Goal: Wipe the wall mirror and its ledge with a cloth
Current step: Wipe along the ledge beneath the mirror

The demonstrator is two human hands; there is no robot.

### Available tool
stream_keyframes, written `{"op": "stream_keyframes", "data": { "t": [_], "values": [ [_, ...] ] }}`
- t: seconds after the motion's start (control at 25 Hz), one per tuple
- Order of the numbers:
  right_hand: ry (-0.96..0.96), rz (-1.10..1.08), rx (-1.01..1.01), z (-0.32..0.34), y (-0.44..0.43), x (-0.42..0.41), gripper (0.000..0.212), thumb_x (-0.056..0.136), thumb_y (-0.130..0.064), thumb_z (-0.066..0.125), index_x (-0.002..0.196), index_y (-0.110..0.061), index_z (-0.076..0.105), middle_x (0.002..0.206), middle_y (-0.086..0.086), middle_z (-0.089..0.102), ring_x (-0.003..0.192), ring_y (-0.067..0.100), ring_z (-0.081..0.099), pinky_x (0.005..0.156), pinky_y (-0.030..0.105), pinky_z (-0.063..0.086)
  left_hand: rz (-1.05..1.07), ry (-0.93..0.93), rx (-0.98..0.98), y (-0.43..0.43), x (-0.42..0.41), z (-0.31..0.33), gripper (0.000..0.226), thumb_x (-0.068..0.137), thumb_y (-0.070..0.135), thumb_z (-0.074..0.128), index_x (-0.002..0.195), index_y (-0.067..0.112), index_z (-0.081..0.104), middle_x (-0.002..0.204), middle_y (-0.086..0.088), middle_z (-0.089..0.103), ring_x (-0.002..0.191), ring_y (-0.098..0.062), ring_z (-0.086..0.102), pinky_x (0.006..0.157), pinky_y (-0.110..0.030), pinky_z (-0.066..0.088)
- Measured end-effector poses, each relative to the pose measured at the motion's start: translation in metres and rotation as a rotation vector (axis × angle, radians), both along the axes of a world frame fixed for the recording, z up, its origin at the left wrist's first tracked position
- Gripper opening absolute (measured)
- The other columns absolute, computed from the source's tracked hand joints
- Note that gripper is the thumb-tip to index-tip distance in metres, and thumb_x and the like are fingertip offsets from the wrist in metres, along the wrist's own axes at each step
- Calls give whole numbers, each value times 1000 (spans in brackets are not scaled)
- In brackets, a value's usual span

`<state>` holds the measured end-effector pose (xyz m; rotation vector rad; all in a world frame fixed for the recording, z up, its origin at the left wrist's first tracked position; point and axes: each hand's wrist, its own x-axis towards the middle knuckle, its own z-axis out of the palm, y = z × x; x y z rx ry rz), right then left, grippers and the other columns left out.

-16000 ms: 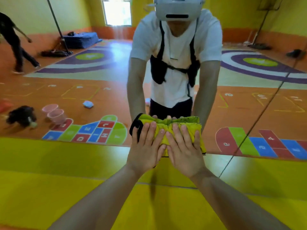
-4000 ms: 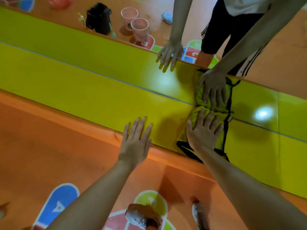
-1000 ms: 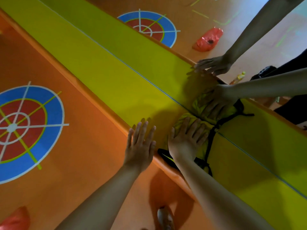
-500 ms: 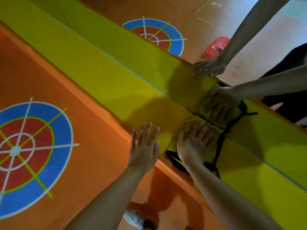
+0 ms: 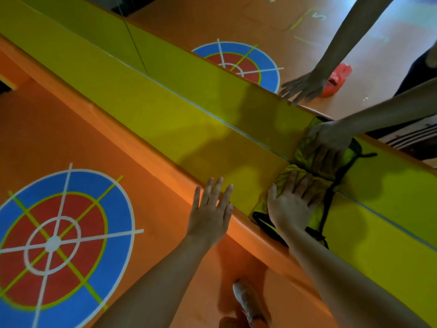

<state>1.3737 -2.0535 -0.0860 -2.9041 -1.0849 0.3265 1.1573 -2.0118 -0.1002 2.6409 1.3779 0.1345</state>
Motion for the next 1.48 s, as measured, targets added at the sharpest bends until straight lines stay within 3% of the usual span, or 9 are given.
{"op": "stream_keyframes", "data": {
  "t": [0.36, 0.64, 0.92, 1.16, 1.48],
  "values": [
    [35, 15, 42, -2, 131, -81, 78, 100, -61, 25, 163, -19, 7, 169, 21, 4, 154, 44, -1, 124, 58, -6, -44, 25, -36, 125, -60, 3, 60, 109, 45, 13, 150, 22, 49, 165, -5, 33, 157, -25, 18, 126, -54, 12],
    [-21, -52, -10, -7, 213, -134, 83, 95, -63, 13, 162, -14, 14, 166, 27, 12, 153, 48, 5, 122, 58, -5, -120, 5, 49, 237, -107, 4, 49, 107, 40, 29, 129, 19, 68, 152, -8, 52, 145, -29, 43, 120, -54, 21],
    [-2, -36, -16, -6, 288, -184, 84, 94, -64, 8, 163, -15, 8, 167, 26, 5, 153, 46, -2, 121, 57, -10, -76, -30, 29, 323, -167, 0, 52, 109, 41, 25, 134, 20, 65, 155, -7, 49, 148, -26, 38, 121, -55, 23],
    [-40, -12, -17, -9, 359, -230, 84, 95, -65, 14, 163, -15, 16, 166, 25, 14, 153, 46, 6, 123, 61, 1, -83, -114, 48, 389, -211, -3, 49, 110, 38, 27, 142, 20, 59, 156, -7, 48, 149, -25, 37, 121, -57, 28],
    [-34, -3, -36, -6, 493, -323, 79, 98, -64, 9, 163, -19, 2, 169, 20, 8, 155, 42, -3, 124, 59, -5, -109, -195, 65, 525, -303, -14, 48, 109, 37, 30, 142, 19, 59, 155, -5, 48, 151, -26, 35, 122, -58, 23]
  ]
}}
